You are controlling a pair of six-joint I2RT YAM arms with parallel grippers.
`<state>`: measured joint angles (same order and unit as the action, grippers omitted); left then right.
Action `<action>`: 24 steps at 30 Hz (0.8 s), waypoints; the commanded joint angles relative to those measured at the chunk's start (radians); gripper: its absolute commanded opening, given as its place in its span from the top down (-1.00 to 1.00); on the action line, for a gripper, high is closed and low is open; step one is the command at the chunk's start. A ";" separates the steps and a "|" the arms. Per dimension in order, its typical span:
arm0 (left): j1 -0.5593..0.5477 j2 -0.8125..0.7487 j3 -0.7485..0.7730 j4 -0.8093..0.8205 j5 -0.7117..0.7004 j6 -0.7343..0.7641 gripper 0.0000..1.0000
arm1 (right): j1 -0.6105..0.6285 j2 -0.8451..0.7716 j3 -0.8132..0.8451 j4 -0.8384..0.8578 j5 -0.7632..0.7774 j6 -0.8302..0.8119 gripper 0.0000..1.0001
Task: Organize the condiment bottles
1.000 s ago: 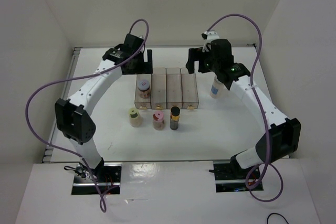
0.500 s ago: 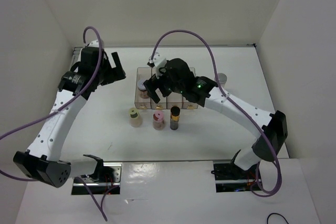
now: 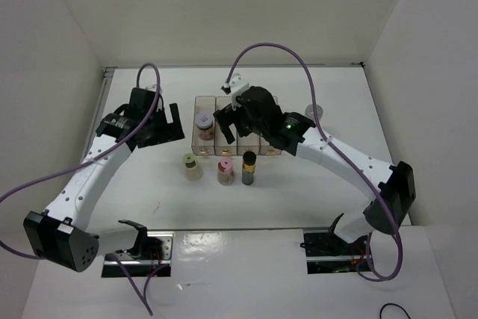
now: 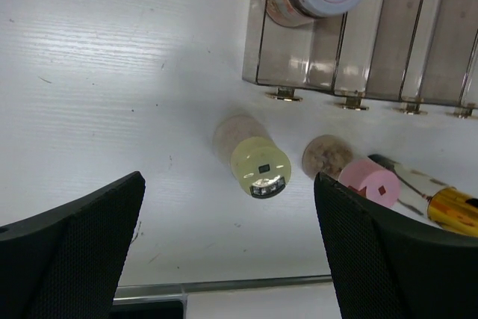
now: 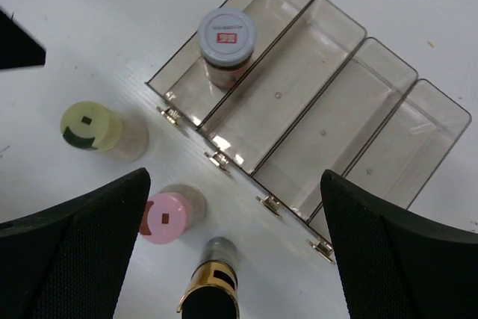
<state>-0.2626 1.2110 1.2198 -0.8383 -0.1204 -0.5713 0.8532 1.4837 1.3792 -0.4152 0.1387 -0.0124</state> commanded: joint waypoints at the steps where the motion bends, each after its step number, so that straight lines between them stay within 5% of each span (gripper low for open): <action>1: -0.029 0.005 0.006 -0.016 0.016 0.051 -1.00 | -0.022 -0.089 -0.002 0.058 0.145 0.106 -0.98; 8: -0.107 0.071 -0.016 -0.016 0.053 0.100 -1.00 | -0.089 -0.099 0.050 0.030 0.320 0.236 -0.98; 14: -0.173 0.146 -0.025 -0.034 -0.008 0.100 -1.00 | -0.308 -0.114 0.035 0.007 0.101 0.344 -0.98; 24: -0.204 0.228 -0.081 -0.025 -0.047 0.079 -1.00 | -0.332 -0.112 0.003 0.010 0.068 0.335 -0.98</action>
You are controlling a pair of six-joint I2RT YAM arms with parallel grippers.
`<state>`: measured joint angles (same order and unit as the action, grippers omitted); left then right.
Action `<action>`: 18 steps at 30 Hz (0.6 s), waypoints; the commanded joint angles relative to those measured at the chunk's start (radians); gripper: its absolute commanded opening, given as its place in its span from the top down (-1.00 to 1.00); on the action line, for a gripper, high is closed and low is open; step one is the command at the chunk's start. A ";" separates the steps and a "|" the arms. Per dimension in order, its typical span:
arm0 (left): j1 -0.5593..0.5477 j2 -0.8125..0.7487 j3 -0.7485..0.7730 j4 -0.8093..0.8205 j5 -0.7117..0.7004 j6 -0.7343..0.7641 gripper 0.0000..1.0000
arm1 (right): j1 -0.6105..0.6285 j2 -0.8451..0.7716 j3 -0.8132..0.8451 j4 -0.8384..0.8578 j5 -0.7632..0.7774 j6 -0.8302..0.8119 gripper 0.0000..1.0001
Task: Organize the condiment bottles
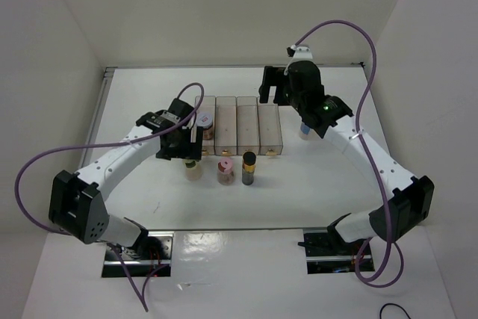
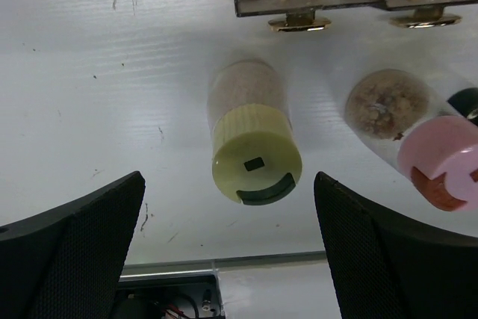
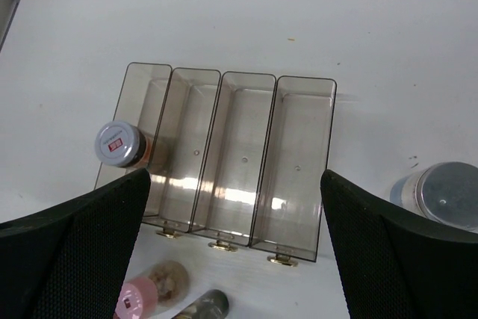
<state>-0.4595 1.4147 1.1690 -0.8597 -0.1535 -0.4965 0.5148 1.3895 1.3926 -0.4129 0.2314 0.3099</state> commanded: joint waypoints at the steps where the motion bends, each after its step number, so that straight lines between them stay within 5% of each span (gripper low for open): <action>1: -0.007 0.024 -0.031 0.007 -0.014 0.004 -1.00 | 0.007 -0.009 -0.010 0.008 -0.024 0.012 -0.98; 18: -0.007 0.089 -0.046 0.090 0.022 -0.014 -0.86 | 0.007 -0.009 -0.038 0.008 -0.033 0.003 -0.98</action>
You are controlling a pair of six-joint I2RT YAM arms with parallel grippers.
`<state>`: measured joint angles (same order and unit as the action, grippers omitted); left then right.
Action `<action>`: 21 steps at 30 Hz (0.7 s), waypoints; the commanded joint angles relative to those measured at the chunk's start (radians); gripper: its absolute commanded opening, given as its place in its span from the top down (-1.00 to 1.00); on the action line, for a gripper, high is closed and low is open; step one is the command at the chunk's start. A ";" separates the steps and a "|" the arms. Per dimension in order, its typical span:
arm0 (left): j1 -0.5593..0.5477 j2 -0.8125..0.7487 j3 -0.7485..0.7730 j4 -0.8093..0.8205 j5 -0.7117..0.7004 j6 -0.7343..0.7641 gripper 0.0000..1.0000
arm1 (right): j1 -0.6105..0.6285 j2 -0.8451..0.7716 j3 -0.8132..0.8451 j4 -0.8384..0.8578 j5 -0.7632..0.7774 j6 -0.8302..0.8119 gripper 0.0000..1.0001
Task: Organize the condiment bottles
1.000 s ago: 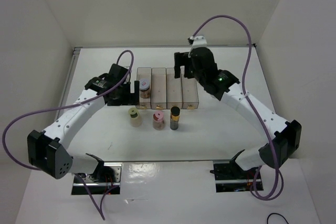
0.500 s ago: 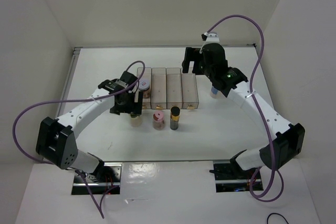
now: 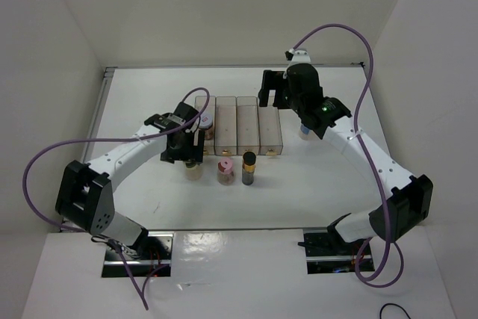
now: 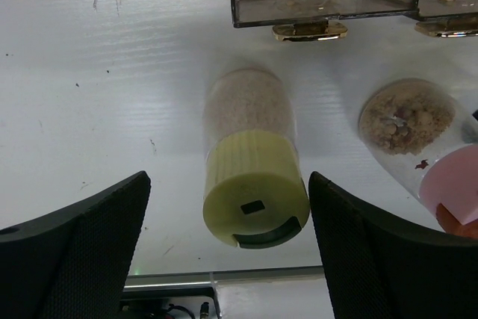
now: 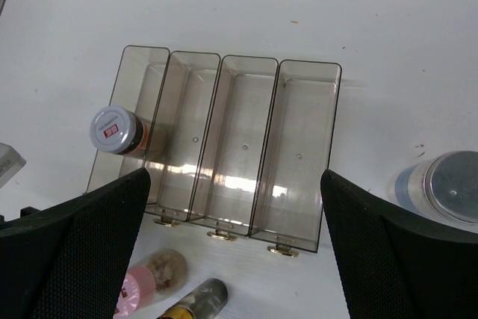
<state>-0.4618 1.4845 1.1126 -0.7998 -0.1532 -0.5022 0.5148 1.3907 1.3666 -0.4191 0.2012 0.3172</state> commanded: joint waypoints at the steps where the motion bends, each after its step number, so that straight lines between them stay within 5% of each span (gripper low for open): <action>1: -0.005 0.029 0.010 0.030 0.021 -0.009 -0.82 | 0.007 -0.010 -0.012 0.014 -0.003 -0.004 -0.98; 4: -0.005 0.030 0.010 0.042 0.030 -0.009 -0.72 | 0.007 -0.010 -0.012 0.014 0.006 -0.013 -0.98; 16: -0.005 0.030 0.027 0.030 0.069 -0.009 0.24 | 0.007 -0.019 -0.021 0.014 0.017 -0.013 -0.98; 21: -0.005 -0.009 0.194 -0.104 0.078 0.028 0.30 | 0.007 -0.028 -0.021 0.005 0.017 -0.013 -0.98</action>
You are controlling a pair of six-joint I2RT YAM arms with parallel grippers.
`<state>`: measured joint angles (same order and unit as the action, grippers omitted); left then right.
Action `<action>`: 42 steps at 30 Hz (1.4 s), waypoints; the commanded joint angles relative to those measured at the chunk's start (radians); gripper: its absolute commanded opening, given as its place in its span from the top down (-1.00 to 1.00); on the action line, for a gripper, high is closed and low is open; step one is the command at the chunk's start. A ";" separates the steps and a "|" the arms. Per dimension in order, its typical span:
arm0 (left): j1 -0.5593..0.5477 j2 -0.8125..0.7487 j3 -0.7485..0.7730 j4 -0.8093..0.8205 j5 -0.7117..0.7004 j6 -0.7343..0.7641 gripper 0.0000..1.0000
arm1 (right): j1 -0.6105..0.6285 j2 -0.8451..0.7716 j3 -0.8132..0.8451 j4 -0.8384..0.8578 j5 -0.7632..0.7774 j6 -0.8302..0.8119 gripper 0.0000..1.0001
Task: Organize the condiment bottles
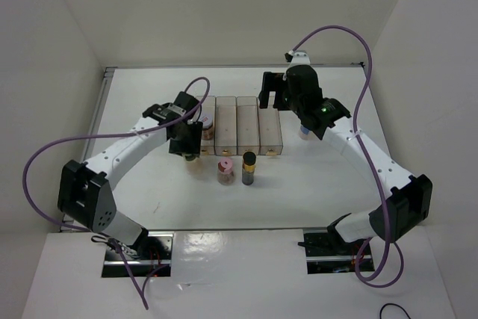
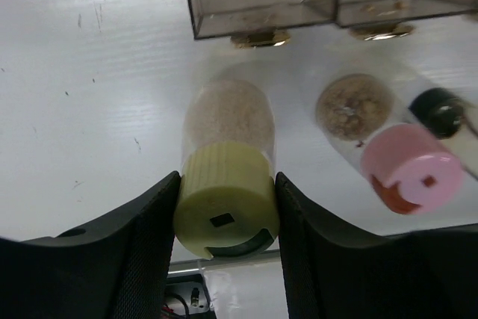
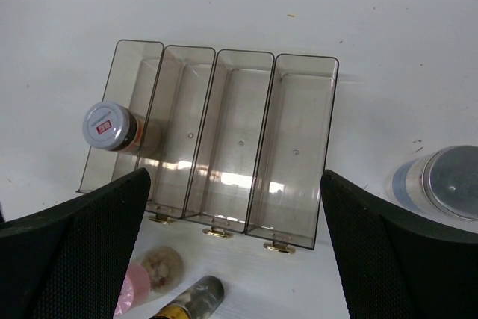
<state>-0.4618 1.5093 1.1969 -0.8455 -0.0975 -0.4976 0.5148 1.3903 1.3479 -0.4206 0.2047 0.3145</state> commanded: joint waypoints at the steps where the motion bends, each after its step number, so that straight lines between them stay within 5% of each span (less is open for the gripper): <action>1: -0.005 -0.034 0.184 -0.090 0.022 0.040 0.30 | 0.007 -0.028 -0.003 0.006 0.013 -0.011 -0.98; 15: -0.005 0.164 0.685 -0.103 0.130 0.151 0.30 | -0.045 -0.010 0.019 0.006 0.022 -0.011 -0.98; 33: -0.014 0.564 0.972 -0.033 0.035 0.188 0.27 | -0.110 -0.019 0.000 -0.024 0.022 -0.020 -0.98; 42: -0.014 0.635 0.971 -0.043 -0.033 0.197 0.27 | -0.150 -0.007 0.000 -0.015 0.004 -0.040 -0.98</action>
<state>-0.4732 2.1407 2.1471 -0.9012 -0.1043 -0.3164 0.3820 1.3899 1.3479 -0.4461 0.2127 0.2932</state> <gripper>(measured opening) 0.579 0.988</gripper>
